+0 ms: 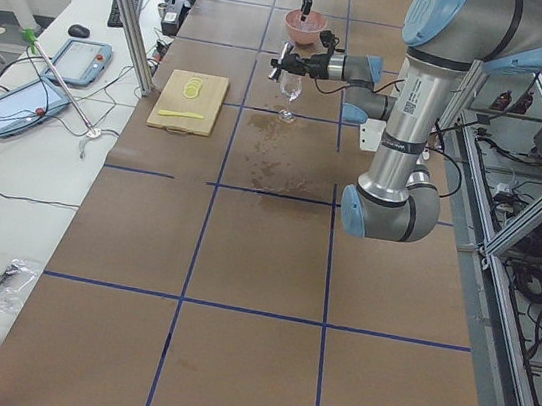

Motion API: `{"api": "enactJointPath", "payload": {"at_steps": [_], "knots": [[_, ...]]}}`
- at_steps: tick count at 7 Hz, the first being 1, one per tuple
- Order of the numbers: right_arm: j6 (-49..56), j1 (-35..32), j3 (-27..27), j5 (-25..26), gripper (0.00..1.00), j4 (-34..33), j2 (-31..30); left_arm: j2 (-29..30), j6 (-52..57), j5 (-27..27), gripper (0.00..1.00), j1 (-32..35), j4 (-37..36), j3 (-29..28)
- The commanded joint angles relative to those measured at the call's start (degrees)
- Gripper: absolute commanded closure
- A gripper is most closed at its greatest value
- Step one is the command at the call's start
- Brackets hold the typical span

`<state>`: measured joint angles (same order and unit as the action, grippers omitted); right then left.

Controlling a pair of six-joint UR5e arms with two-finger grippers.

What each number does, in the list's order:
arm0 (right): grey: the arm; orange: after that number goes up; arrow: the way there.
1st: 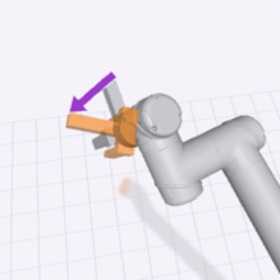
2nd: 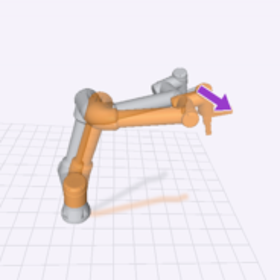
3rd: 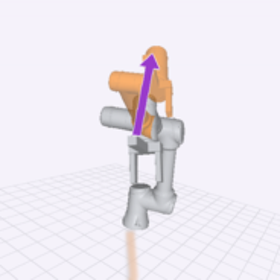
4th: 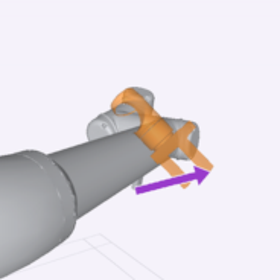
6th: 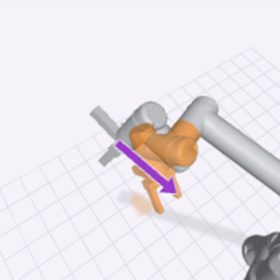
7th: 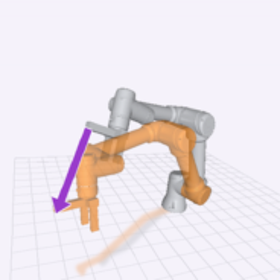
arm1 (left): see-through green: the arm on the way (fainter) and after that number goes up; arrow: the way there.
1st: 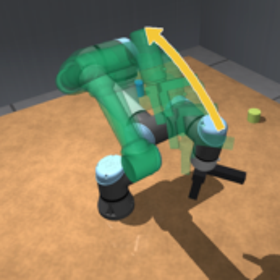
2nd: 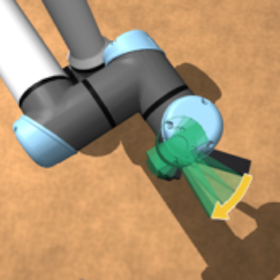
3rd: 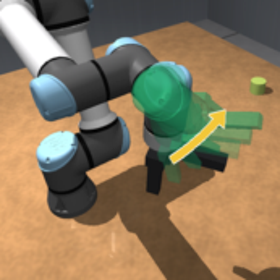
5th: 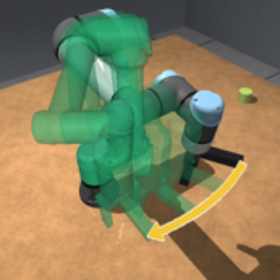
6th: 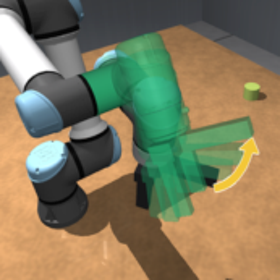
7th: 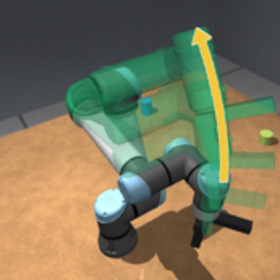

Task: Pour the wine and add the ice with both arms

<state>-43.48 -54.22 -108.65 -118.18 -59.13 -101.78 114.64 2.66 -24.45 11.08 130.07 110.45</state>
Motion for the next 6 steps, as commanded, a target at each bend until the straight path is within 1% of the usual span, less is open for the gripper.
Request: {"api": "enactJointPath", "payload": {"at_steps": [1, 4, 5, 6], "knots": [[0.2, 1.0, 0.9, -0.2, 0.24, -0.1, 0.1, -0.1, -0.1, 0.0, 1.0, 0.1, 0.0, 0.0], [0.2, 2.3, 1.1, -0.3, 0.32, -0.3, 0.1, -0.6, -0.1, -0.1, 1.0, 0.2, 1.1, 0.0], [0.2, 2.5, 1.3, -0.3, 0.36, -0.4, 0.2, -1.4, -0.1, -0.1, 1.0, 0.2, 2.9, 0.0], [0.2, 2.5, 1.4, -0.3, 0.42, -0.4, 0.2, -2.0, -0.1, -0.1, 1.0, 0.2, 3.8, 0.0]]}}
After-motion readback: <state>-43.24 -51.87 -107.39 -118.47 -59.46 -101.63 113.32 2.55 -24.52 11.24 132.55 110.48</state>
